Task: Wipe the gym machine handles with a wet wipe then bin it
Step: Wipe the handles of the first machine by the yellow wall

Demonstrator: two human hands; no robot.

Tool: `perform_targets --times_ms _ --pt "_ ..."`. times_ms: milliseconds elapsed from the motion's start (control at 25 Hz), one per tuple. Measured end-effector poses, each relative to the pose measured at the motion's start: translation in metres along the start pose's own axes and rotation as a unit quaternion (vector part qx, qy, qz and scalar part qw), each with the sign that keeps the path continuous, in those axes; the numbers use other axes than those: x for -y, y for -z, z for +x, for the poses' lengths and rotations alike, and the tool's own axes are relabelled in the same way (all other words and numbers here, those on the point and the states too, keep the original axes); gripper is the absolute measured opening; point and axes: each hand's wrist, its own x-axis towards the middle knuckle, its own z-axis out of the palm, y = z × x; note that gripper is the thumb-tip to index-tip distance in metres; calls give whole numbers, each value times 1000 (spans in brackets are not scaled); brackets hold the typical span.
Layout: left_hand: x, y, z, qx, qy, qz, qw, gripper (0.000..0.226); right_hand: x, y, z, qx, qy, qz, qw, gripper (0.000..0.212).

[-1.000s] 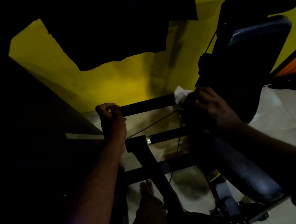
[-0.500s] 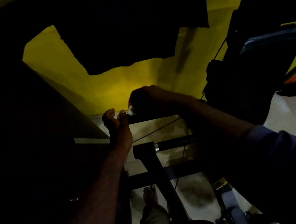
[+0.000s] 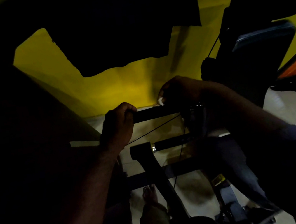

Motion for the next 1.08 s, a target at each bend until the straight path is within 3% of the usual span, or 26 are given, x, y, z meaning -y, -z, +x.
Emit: perform_targets --times_ms 120,240,400,480,560,640,720,880,1000,1080 --pt "-14 4 12 111 -99 125 981 32 -24 8 -28 -57 7 69 996 5" --pt "-32 0 23 199 -131 152 959 41 -52 13 -63 -139 13 80 987 15" --pt "-46 -15 39 260 -193 215 921 45 -103 -20 -102 -266 -13 59 962 14" --pt "-49 -25 43 269 -236 228 906 42 -125 -59 -120 -253 -62 123 958 20" --pt "-51 -34 45 267 -270 224 897 40 -124 -91 -135 -299 -102 208 926 26" --pt "-52 -41 46 257 -300 222 891 44 -106 -98 -136 -423 -20 189 886 21" --pt "-49 -47 46 247 -300 223 894 43 -81 -81 -125 -487 55 85 867 28" --pt "-47 -50 47 243 -286 211 903 42 -96 -102 -98 -429 110 -132 887 29" --pt "-45 -51 51 241 -292 194 905 43 -122 -143 -113 -364 16 -101 926 23" --pt "-42 -51 52 235 -303 177 906 39 -115 -148 -110 -376 0 -143 915 26"
